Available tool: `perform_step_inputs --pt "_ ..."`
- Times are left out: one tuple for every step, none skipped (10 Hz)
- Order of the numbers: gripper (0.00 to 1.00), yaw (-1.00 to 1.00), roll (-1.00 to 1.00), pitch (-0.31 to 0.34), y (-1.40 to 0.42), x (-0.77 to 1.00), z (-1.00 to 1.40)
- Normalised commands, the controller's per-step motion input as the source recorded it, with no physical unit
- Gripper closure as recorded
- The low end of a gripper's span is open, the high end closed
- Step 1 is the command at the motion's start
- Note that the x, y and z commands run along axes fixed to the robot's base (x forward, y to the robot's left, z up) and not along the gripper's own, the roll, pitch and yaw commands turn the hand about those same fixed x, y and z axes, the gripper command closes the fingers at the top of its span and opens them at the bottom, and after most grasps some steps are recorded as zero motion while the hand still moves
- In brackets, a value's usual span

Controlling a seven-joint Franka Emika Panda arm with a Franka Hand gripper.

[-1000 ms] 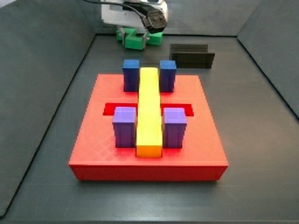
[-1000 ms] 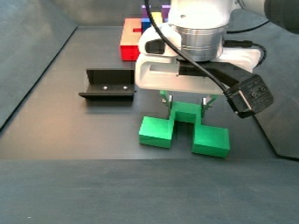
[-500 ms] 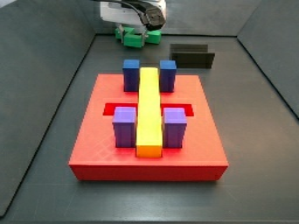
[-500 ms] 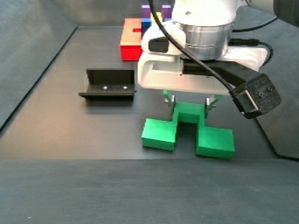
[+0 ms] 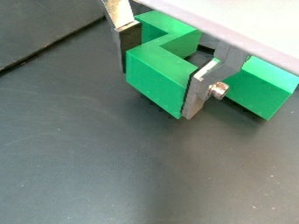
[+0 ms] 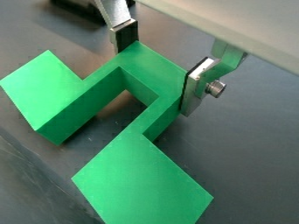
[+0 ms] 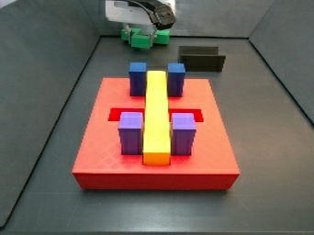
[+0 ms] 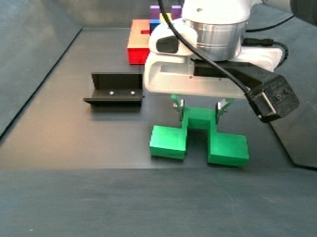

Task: Pick up the green object. Move up. Place the green object on the fixture. Regrasp the green object. Move to above the board. Insert the green object.
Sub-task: Move up, then place the green object on the fixture.

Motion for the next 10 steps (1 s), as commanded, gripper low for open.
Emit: perform_step_inputs --pt "1.0 0.01 0.0 0.017 0.02 -0.01 0.79" --pt "1.0 0.0 0.01 0.066 0.02 -0.04 0.52" --pt "1.0 0.0 0.02 0.052 0.02 0.01 0.24" --pt "1.0 -0.05 -0.04 0.0 0.0 0.01 -0.03" --pt "1.0 -0.22 -0.58 -0.011 0.04 0.29 0.0" --pt "1.0 -0.13 -0.72 -0.069 0.0 0.31 0.06" --pt "1.0 -0.07 -0.91 -0.174 -0.02 0.31 0.12" --pt "1.0 -0.03 -1.0 -0.297 0.0 0.26 0.09" --pt "1.0 0.0 -1.0 -0.369 0.0 0.19 0.02" --pt "1.0 0.0 -1.0 -0.414 0.0 0.15 0.01"
